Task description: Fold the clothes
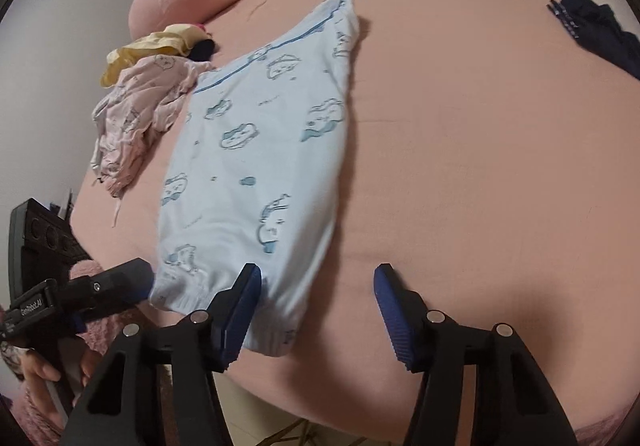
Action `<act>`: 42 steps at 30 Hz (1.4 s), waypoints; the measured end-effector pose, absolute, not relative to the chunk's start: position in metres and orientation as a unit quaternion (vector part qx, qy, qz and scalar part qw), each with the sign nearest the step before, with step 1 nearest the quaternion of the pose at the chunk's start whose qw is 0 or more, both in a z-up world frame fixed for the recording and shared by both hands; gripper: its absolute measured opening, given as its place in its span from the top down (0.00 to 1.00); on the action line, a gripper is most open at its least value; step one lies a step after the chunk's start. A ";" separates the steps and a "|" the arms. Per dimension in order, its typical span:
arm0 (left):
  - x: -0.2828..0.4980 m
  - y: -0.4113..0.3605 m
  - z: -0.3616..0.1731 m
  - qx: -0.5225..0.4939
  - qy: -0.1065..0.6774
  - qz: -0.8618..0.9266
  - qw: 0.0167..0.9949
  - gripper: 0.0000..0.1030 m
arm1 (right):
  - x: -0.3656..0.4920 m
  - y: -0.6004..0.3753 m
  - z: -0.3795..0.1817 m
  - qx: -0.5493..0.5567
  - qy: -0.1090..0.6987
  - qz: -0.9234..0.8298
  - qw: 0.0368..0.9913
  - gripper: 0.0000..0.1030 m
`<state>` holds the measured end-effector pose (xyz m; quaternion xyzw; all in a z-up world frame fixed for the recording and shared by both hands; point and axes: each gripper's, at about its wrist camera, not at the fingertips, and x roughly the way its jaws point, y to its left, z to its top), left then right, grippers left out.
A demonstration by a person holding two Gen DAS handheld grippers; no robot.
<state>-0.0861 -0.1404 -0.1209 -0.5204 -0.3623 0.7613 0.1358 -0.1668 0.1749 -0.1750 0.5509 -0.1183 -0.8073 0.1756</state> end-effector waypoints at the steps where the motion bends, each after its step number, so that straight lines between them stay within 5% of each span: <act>1: -0.087 -0.140 -0.122 -0.523 -0.362 0.761 0.132 0.36 | -0.170 0.170 -0.178 0.555 -0.114 -0.806 0.172 0.43; 8: -0.095 -0.114 -0.125 -0.532 -0.307 0.777 0.136 0.36 | -0.172 0.164 -0.181 0.559 -0.116 -0.803 0.172 0.43; 9: -0.096 -0.112 -0.125 -0.533 -0.311 0.773 0.147 0.48 | -0.169 0.163 -0.180 0.557 -0.119 -0.804 0.173 0.44; 12: -0.098 -0.110 -0.132 -0.538 -0.314 0.769 0.144 0.67 | -0.164 0.161 -0.179 0.558 -0.137 -0.796 0.191 0.62; 13: -0.099 -0.110 -0.134 -0.539 -0.313 0.769 0.143 0.68 | -0.163 0.159 -0.180 0.561 -0.140 -0.791 0.200 0.77; 14: -0.099 -0.110 -0.136 -0.539 -0.312 0.770 0.142 0.68 | -0.162 0.158 -0.181 0.563 -0.142 -0.787 0.208 0.80; 20: -0.101 -0.107 -0.139 -0.540 -0.300 0.772 0.150 0.60 | -0.163 0.162 -0.192 0.573 -0.171 -0.776 0.201 0.81; 25: -0.100 -0.102 -0.119 -0.541 -0.272 0.781 0.156 0.81 | -0.156 0.167 -0.176 0.567 -0.165 -0.780 0.209 0.84; 34: -0.085 -0.108 -0.067 -0.526 -0.271 0.780 0.204 0.83 | -0.147 0.175 -0.117 0.532 -0.177 -0.794 0.234 0.86; 42: -0.038 -0.118 -0.110 -0.578 -0.337 0.717 0.197 0.84 | -0.087 0.182 -0.140 0.577 -0.215 -0.760 0.207 0.86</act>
